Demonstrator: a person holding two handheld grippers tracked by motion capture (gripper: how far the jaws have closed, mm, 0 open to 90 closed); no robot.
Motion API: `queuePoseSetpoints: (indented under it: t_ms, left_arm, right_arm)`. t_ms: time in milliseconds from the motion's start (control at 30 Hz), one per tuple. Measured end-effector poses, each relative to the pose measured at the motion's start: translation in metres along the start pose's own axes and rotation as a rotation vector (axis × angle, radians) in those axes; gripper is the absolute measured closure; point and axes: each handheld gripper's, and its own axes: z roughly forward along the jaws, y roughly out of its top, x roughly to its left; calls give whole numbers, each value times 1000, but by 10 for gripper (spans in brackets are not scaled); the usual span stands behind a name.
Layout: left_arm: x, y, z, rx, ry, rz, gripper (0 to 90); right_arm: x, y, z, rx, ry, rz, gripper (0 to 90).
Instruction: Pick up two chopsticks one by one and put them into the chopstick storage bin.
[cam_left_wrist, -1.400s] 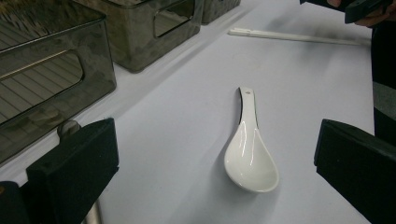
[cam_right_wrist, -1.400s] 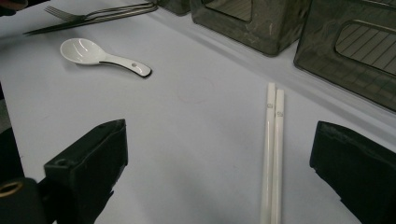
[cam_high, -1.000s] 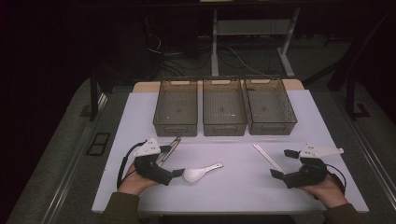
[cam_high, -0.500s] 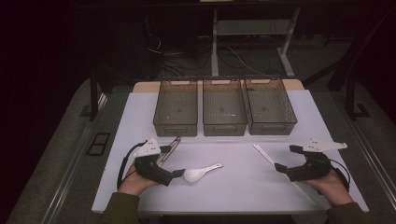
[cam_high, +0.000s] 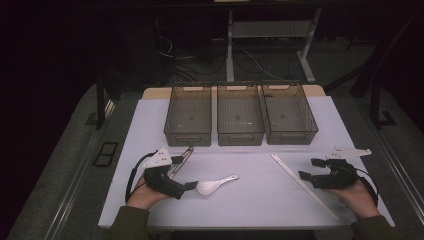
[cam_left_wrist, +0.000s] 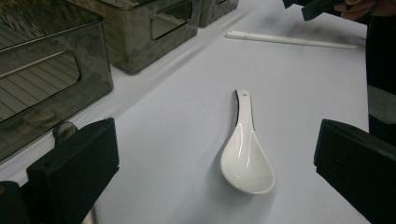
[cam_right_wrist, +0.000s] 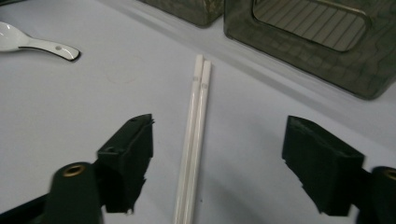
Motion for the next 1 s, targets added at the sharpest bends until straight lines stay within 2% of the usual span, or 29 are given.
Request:
queuePoseSetpoints:
  t_ms: [233,300,333,367,433,467,633,800,1000]
  left_arm:
    - [0,0,0,1,0,1,0]
    - [0,0,0,1,-1,2,0]
    - [0,0,0,0,-1,2,0]
    - [0,0,0,1,-2,1,0]
    - [-1,0,0,0,-2,1,0]
    - [0,0,0,0,-2,2,0]
    - [0,0,0,1,-2,1,0]
    - [0,0,0,1,-5,1,0]
    - [0,0,-1,1,-4,2,0]
  right_arm:
    - [0,-3,1,38,17,-3,425]
    - [1,-3,3,55,23,-6,485]
    - [1,-3,3,55,23,-6,485]
    - [1,-4,3,63,27,-7,531]
    - [1,-4,3,66,32,-7,549]
    - [2,-4,3,73,35,-2,593]
    - [4,-5,5,96,56,-13,684]
    - [5,-6,8,127,66,-28,744]
    - [7,-7,12,163,57,-35,767]
